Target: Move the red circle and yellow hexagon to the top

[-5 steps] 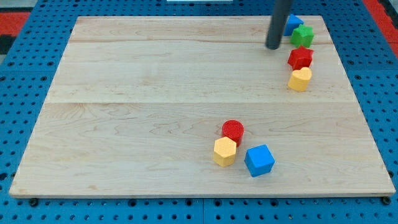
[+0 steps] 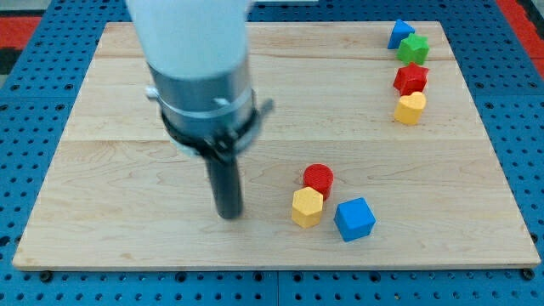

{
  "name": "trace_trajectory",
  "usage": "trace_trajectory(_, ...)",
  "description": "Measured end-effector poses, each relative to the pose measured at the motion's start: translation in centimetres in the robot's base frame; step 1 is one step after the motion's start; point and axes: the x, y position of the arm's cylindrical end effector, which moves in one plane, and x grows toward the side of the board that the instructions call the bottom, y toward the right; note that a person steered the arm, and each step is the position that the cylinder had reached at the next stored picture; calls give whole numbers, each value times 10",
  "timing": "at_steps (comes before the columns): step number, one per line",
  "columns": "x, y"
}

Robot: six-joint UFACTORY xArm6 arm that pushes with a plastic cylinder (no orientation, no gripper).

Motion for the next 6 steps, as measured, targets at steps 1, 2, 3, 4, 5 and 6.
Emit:
trace_trajectory(1,14,51)
trace_trajectory(2,10,62)
trace_trajectory(3,0,62)
trace_trajectory(4,-37,62)
trace_trajectory(5,-58,61)
trace_trajectory(6,-60,53)
